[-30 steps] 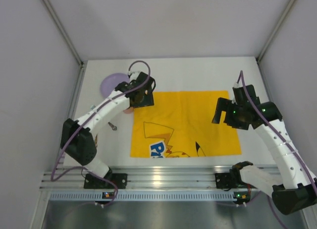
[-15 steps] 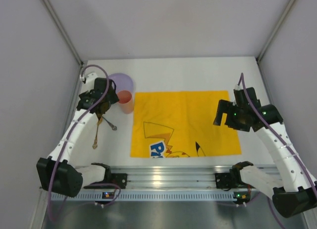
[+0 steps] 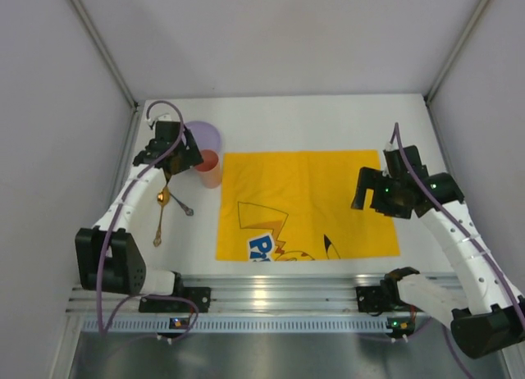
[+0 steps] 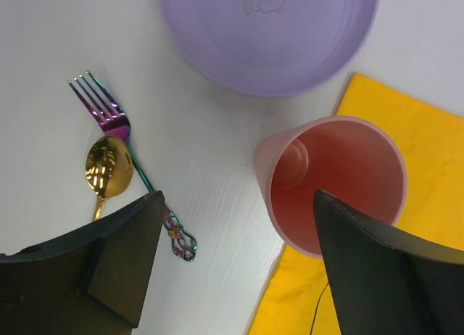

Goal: Set the dinner table for one person

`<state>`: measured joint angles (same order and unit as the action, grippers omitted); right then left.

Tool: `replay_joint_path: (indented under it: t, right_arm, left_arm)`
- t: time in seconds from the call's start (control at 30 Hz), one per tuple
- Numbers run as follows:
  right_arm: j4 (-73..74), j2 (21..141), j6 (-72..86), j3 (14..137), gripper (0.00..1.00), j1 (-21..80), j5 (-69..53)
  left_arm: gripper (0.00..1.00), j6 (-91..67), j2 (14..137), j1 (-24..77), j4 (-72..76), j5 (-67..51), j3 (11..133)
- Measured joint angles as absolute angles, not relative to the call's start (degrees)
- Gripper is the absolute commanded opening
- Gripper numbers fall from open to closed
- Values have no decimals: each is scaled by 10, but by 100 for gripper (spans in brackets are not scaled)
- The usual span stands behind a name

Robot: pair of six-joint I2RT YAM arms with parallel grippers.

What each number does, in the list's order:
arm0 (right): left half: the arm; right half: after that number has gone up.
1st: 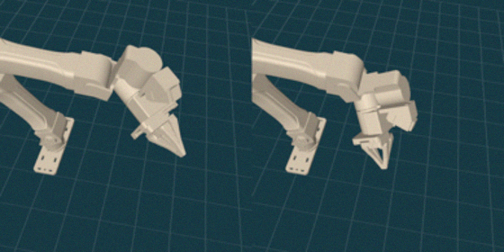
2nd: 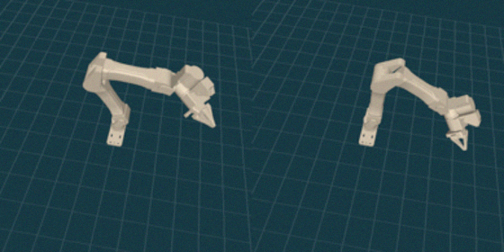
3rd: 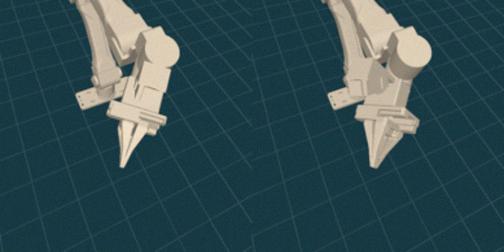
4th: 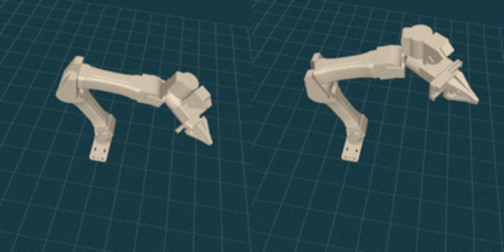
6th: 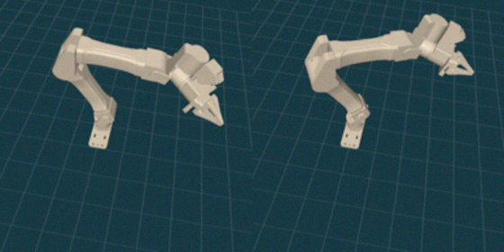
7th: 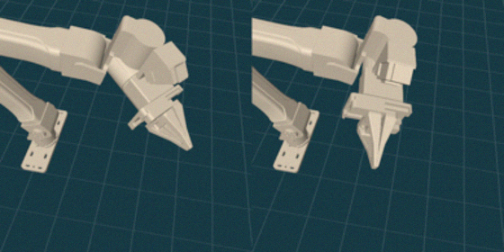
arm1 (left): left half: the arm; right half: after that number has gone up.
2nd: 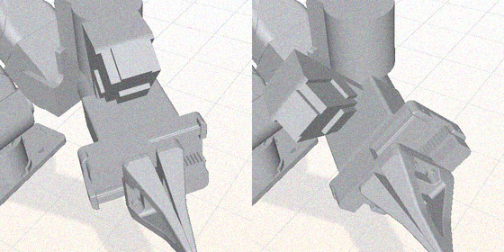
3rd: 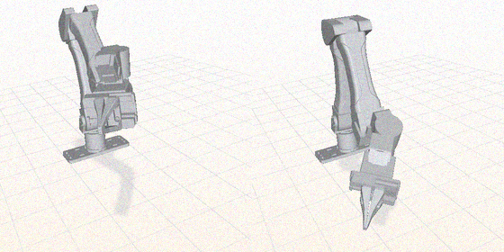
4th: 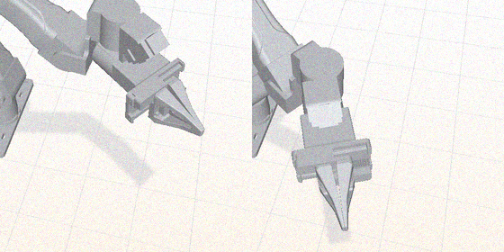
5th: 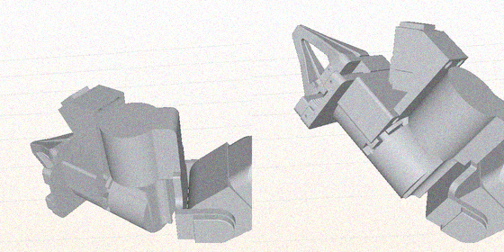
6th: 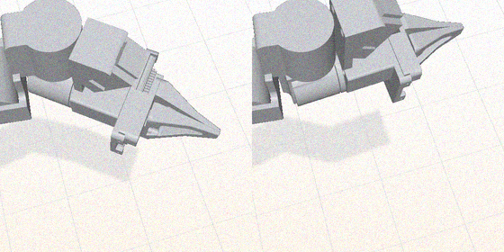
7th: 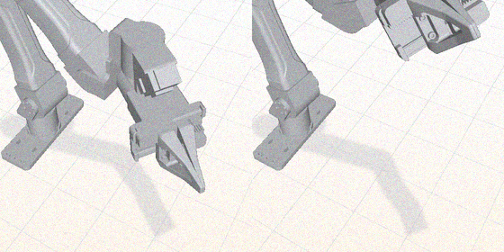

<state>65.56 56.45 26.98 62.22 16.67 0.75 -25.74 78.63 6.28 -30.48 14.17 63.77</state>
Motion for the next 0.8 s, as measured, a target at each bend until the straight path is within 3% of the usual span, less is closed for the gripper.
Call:
replay_joint_path:
  t: [0.07,0.17,0.2,0.33,0.6,0.8]
  right_arm:
    - [654,569,269,622,100,167,5]
    - [649,576,269,622,100,167,-8]
    - [646,578,269,623,100,167,-15]
    - [625,605,270,632,100,166,-57]
    - [581,713,270,775,100,169,-144]
    - [549,865,277,969,100,233,-174]
  left_arm:
    - [81,-256,808,63,-298,130,640]
    - [53,-256,842,63,-285,124,640]
    - [31,-256,854,63,-280,122,640]
    - [9,-250,889,62,-271,112,649]
    - [7,-224,905,62,-301,88,764]
    - [2,-218,885,107,-339,71,813]
